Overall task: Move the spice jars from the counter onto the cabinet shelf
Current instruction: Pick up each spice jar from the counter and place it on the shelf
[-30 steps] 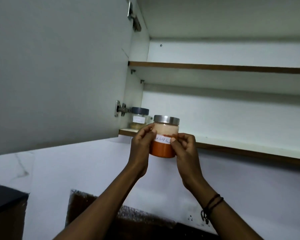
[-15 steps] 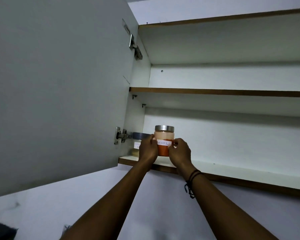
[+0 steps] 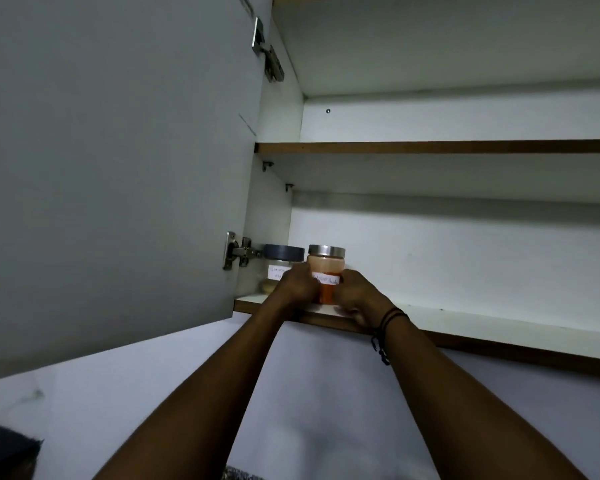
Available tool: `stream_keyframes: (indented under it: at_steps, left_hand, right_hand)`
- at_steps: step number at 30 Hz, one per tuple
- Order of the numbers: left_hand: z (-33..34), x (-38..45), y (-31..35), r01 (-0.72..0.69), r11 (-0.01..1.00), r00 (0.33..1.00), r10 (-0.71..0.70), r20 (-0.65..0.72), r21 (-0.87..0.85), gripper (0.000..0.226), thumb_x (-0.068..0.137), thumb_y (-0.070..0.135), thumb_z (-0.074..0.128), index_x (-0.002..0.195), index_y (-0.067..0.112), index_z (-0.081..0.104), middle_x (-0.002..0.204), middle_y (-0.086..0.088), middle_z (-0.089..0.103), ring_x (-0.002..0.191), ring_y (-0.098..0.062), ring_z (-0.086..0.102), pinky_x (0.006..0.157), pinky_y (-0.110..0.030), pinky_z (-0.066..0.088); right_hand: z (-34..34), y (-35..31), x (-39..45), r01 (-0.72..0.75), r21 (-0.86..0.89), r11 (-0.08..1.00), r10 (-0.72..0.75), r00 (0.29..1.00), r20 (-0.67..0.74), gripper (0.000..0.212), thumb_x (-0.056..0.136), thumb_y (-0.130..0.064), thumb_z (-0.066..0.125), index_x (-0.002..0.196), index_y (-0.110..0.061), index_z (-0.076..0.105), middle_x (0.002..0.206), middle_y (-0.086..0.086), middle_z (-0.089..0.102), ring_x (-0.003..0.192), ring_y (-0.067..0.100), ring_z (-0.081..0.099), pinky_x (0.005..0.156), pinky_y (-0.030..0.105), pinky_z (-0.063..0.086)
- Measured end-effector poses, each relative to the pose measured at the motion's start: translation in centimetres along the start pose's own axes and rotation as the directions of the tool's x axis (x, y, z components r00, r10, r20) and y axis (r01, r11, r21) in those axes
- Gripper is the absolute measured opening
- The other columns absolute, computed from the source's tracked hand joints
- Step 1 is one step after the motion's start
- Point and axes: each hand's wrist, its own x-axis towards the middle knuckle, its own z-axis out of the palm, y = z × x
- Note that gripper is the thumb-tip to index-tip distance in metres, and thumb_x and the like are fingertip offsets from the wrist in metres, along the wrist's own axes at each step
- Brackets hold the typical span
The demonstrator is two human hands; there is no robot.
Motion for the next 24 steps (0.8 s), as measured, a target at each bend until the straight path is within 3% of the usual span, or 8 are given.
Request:
stream_keyframes:
  at_steps: [3,5,7,10,13,15,18,24]
  left_hand:
    - [0.5,-0.4,-0.1,0.011,1.0,0.997,-0.009,-0.075,0.025,0.023,0.09,0.009,0.049,0.1,0.003,0.068,0.101,-0.017,0.072,0.097,-0.033,0.068,0.086,-0.043,0.055]
    - [0.6,-1.1,-0.1,0.007,1.0,0.99,-0.005,-0.14,0.013,0.024,0.092,0.011,0.048,0.101,0.002,0.069,0.102,-0.016,0.072,0.096,-0.031,0.067,0.083,-0.04,0.054]
    - [0.5,-2.2,0.1,-0.038,0.999,0.985,0.041,-0.17,0.021,0.024,0.096,0.014,0.048,0.104,0.002,0.068,0.107,-0.016,0.071,0.097,-0.028,0.065,0.083,-0.036,0.052]
    - [0.7,-4.6,0.5,-0.146,0.989,0.967,0.137,-0.213,-0.026,0.02,0.099,0.015,0.05,0.099,0.004,0.066,0.11,-0.017,0.07,0.099,-0.028,0.064,0.089,-0.04,0.053]
    - [1.3,-8.3,0.3,-0.232,0.965,0.959,0.206,-0.193,-0.12,0.028,0.101,0.02,0.052,0.123,0.013,0.066,0.123,-0.006,0.07,0.108,-0.017,0.065,0.095,-0.033,0.052]
    - [1.9,-11.1,-0.8,-0.264,0.951,0.953,0.232,-0.195,-0.16,0.029,0.101,0.023,0.053,0.125,0.019,0.066,0.117,0.006,0.071,0.106,-0.003,0.065,0.091,-0.02,0.051]
    - [3.6,-15.3,-3.2,-0.187,0.958,0.975,0.155,-0.159,-0.218,0.03,0.101,0.028,0.053,0.128,0.025,0.066,0.121,0.015,0.068,0.11,0.006,0.06,0.088,-0.004,0.043]
    - [9.7,-23.2,-10.0,0.02,0.943,0.999,-0.029,-0.024,-0.333,0.028,0.102,0.021,0.052,0.124,0.019,0.068,0.121,0.008,0.071,0.115,-0.003,0.063,0.095,-0.014,0.047]
  right_hand:
    - [0.1,0.3,-0.2,-0.023,0.029,0.999,0.024,0.999,-0.03,0.004,0.088,-0.008,0.067,0.084,-0.009,0.067,0.079,0.01,0.065,0.069,0.021,0.058,0.054,0.021,0.043]
    - [0.0,0.4,-0.3,-0.015,-0.059,0.998,0.008,0.993,-0.114,0.012,0.087,-0.008,0.063,0.076,-0.011,0.06,0.077,0.007,0.06,0.07,0.021,0.055,0.048,0.02,0.036]
    - [-0.1,0.2,-1.0,0.017,-0.206,0.978,-0.065,0.972,-0.227,0.008,0.089,-0.009,0.057,0.085,-0.01,0.064,0.092,0.01,0.066,0.082,0.023,0.055,0.051,0.02,0.032]
    - [0.0,0.3,-3.1,0.129,-0.26,0.957,-0.207,0.931,-0.3,0.026,0.089,-0.007,0.054,0.111,-0.008,0.067,0.115,0.009,0.067,0.097,0.021,0.058,0.068,0.018,0.037]
    - [0.8,1.4,-7.3,0.306,-0.209,0.929,-0.364,0.861,-0.356,0.03,0.087,-0.003,0.056,0.116,-0.009,0.065,0.116,0.006,0.065,0.099,0.013,0.059,0.083,0.016,0.043]
    - [1.6,3.3,-10.5,0.379,-0.161,0.911,-0.412,0.836,-0.362,0.031,0.087,0.0,0.057,0.116,-0.009,0.065,0.112,0.001,0.064,0.098,0.01,0.059,0.082,0.005,0.043]
    - [2.9,6.8,-14.8,0.32,-0.104,0.942,-0.336,0.893,-0.299,0.03,0.09,-0.003,0.06,0.118,-0.013,0.064,0.111,-0.005,0.061,0.094,0.002,0.058,0.075,-0.002,0.042]
    - [6.6,14.6,-21.9,0.05,0.058,0.997,-0.036,0.973,-0.229,0.027,0.09,-0.005,0.058,0.114,-0.014,0.066,0.112,-0.001,0.067,0.099,0.007,0.063,0.076,0.004,0.045]
